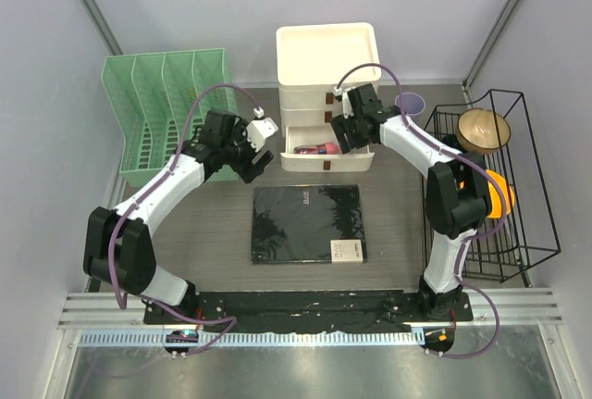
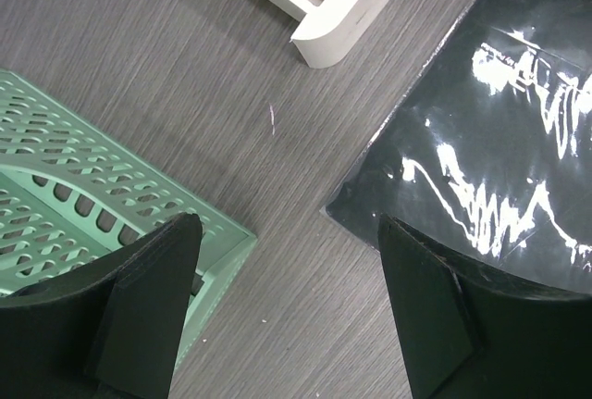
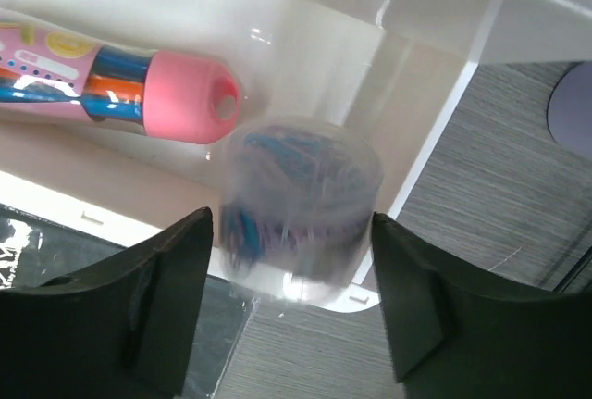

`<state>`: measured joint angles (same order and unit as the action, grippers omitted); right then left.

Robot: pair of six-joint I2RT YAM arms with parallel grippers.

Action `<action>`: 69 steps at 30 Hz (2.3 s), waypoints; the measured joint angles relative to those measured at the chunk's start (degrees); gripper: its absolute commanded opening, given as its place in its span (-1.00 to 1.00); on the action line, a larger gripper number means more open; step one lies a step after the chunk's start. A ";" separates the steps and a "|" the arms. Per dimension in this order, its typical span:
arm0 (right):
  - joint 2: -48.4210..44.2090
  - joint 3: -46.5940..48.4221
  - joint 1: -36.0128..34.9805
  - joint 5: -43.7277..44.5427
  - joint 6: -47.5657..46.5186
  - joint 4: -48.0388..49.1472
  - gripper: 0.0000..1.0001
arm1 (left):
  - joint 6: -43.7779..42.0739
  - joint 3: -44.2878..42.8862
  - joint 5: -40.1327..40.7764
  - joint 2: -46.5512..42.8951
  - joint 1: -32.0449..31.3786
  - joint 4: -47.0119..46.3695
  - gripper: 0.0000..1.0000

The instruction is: Organize the desk

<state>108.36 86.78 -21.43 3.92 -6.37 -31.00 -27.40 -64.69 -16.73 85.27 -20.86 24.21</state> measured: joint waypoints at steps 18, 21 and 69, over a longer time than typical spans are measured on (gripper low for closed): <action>-5.29 -3.34 -0.11 -0.68 2.14 -0.50 0.63 | -0.02 2.38 0.13 -3.23 0.00 -0.44 0.64; -10.69 -7.23 -0.28 -2.34 2.12 0.87 0.63 | 0.02 2.38 0.20 -3.96 0.00 -0.63 0.64; 1.77 -27.12 -15.76 18.99 12.61 52.78 0.63 | 3.87 13.55 6.73 -8.55 0.00 -9.05 0.64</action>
<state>110.13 59.66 -37.19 22.92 6.24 21.78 -23.53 -51.13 -10.00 76.73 -20.86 15.16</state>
